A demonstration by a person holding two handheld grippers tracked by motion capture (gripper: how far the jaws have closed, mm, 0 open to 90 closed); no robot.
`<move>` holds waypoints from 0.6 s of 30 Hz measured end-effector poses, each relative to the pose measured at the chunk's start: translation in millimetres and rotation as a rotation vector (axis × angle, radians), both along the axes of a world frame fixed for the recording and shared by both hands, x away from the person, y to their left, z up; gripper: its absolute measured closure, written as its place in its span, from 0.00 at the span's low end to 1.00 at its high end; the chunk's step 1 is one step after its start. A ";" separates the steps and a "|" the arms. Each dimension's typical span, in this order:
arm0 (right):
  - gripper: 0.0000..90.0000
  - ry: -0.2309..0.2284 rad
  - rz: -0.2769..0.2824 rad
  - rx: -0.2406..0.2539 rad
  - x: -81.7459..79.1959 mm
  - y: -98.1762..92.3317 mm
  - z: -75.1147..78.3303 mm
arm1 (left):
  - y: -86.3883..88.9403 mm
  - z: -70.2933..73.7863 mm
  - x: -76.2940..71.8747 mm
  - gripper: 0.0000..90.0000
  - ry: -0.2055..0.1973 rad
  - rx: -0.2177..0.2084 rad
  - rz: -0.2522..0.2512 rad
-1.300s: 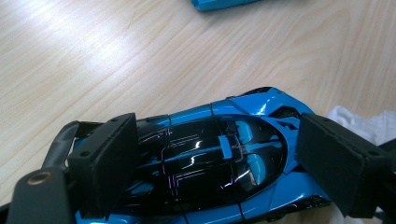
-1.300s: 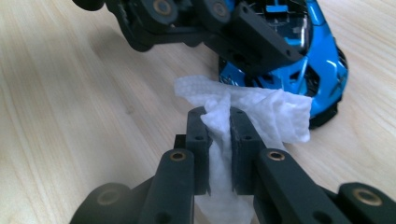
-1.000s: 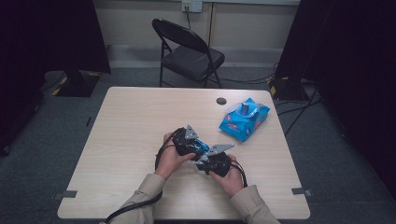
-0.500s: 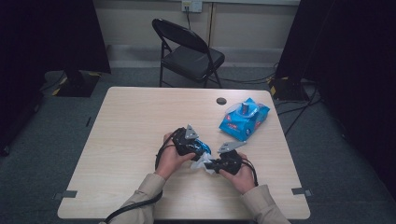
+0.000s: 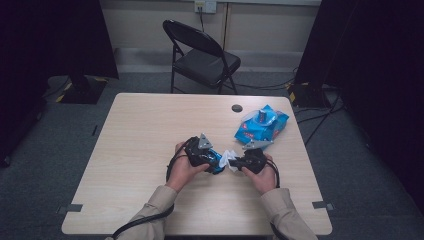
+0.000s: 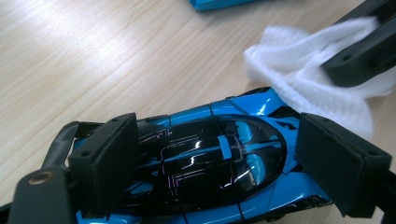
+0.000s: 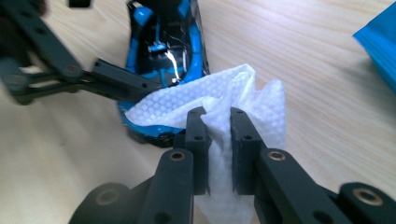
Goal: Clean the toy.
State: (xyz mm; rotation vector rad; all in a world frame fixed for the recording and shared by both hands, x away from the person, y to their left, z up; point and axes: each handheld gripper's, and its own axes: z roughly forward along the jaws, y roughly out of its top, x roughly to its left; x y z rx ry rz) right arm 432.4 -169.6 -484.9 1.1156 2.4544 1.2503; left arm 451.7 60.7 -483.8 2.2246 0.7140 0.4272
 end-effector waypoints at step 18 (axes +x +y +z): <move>0.90 0.015 0.025 -0.014 -1.1 10.8 -15.8 | -0.3 -0.1 -0.1 0.15 0.000 -0.001 0.003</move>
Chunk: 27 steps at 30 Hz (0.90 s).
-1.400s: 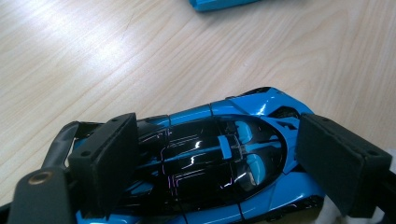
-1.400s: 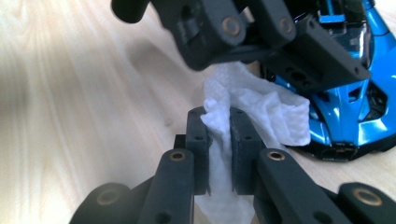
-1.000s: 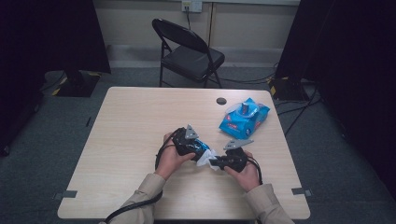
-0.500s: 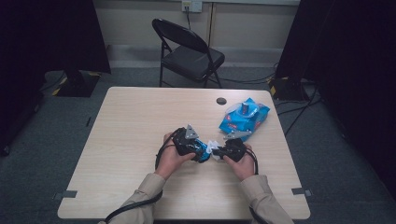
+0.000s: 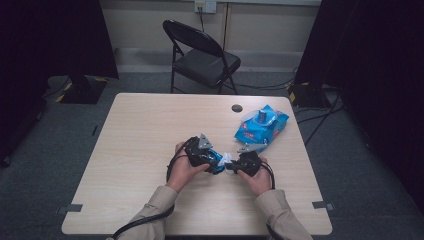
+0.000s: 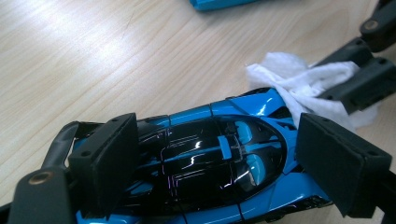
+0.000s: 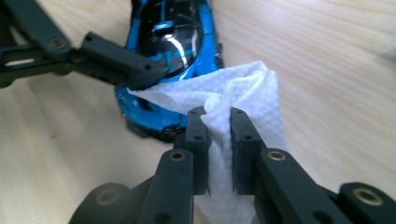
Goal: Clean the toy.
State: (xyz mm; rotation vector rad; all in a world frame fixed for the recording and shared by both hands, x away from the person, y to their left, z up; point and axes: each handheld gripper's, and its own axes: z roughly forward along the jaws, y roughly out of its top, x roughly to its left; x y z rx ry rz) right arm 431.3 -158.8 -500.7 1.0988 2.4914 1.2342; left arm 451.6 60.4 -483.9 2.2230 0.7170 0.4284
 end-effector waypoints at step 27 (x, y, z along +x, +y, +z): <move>0.90 0.019 0.138 0.014 -30.3 28.0 -1.2 | -0.4 -1.4 -2.1 0.15 -0.018 -0.005 0.004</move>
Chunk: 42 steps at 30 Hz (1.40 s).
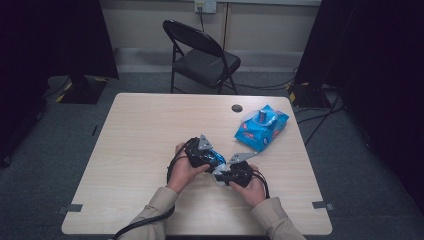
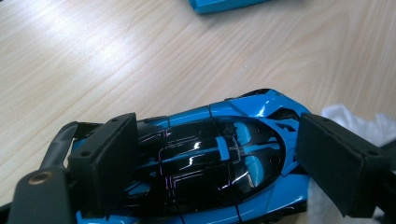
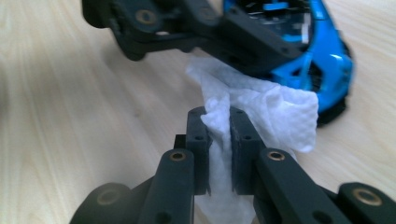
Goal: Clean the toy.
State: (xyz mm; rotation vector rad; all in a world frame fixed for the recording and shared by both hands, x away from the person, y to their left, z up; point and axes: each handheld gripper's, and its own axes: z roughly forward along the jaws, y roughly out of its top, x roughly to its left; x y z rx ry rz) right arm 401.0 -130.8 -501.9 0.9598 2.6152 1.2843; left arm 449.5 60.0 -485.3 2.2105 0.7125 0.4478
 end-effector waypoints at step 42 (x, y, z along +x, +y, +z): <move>0.89 -0.031 -0.208 0.015 33.7 -34.5 -2.3 | -0.1 -1.0 -1.5 0.15 -0.003 -0.011 0.001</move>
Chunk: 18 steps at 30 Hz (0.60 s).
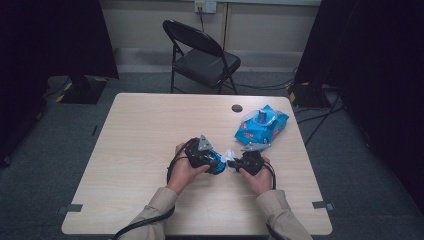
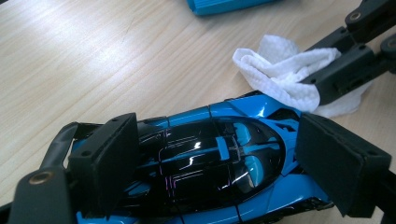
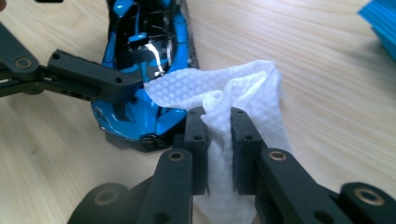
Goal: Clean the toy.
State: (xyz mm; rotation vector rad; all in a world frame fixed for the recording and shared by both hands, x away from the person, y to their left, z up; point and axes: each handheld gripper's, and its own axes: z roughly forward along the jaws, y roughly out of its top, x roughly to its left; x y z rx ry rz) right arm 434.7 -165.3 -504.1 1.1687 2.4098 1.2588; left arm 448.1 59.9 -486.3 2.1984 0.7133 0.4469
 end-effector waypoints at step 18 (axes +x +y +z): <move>0.90 -0.002 0.097 -0.021 -18.3 6.7 1.5 | -0.5 0.6 0.7 0.15 0.004 0.006 -0.001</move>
